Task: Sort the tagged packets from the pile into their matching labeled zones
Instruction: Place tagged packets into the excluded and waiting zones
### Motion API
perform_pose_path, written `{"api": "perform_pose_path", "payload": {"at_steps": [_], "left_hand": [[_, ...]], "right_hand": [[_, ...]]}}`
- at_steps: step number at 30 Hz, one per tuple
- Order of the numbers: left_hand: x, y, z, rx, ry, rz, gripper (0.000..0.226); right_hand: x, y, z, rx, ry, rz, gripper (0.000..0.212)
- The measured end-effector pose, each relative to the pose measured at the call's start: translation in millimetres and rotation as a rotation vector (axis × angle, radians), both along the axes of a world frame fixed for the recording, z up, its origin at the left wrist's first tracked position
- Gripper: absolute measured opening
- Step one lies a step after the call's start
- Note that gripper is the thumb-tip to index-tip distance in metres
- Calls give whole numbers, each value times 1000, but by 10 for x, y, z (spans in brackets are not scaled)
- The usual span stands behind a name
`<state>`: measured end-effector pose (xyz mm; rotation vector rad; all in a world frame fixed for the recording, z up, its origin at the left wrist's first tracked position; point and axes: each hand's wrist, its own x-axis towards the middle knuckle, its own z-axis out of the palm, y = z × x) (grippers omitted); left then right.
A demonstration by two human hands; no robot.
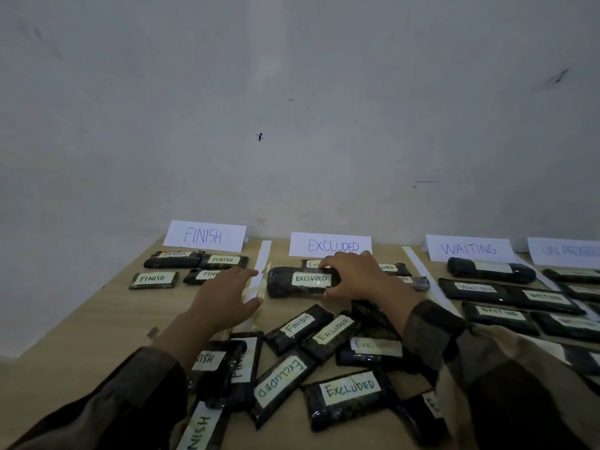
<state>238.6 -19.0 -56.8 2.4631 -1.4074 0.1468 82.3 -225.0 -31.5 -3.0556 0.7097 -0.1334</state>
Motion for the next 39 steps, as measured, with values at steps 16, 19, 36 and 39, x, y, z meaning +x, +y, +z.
{"api": "perform_pose_path", "payload": {"at_steps": [16,19,36,39], "left_hand": [[-69,-41,-7,-28,16,-33,57],[-156,-49,49,-87,12,-65,55],[-1095,-196,-37,67,146,-305,41],[-1158,-191,-45,89,126,-291,36]], "right_hand": [[-32,7,78,40,98,-44,58],[-224,25,195,71,16,-60,46],[-1390,245,-32,228,43,-216,60],[-1468,273,-59,261,-19,-222,52]]}}
